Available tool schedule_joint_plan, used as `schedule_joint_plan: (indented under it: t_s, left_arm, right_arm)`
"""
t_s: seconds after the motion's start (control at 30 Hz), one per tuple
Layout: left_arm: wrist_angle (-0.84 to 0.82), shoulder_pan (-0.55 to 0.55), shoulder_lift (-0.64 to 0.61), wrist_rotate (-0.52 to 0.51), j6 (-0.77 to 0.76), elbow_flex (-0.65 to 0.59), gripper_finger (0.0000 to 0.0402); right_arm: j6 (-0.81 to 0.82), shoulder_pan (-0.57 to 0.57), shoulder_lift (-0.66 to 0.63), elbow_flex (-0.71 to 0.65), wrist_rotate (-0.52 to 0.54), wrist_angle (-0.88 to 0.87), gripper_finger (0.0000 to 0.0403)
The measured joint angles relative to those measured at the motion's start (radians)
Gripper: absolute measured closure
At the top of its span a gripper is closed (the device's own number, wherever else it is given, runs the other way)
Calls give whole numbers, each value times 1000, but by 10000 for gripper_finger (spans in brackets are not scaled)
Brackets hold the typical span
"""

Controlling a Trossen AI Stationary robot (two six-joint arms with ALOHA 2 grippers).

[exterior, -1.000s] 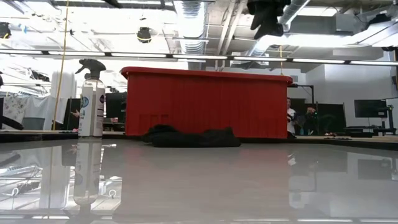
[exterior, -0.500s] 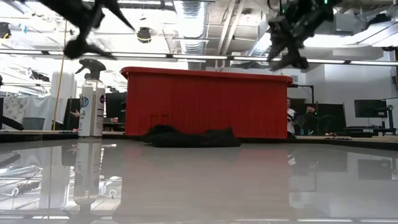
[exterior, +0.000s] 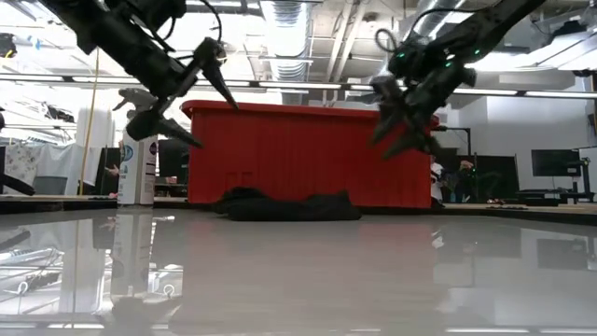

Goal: Fold Laundry from Bin
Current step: Put all the folded clothes into the red organizer bin

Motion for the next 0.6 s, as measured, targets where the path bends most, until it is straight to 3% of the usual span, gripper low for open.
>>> schedule_joint_plan:
  t_s: [0.23,0.47,0.6]
  left_arm:
    - [93,0,142,67,-24,0,19]
    - [138,0,249,95,-28,1,19]
    - [156,0,309,95,-35,1,19]
  right_arm:
    - [23,122,165,-1,25,156,207]
    - [75,153,298,0,66,323,207]
    - [42,169,373,20,81,324,207]
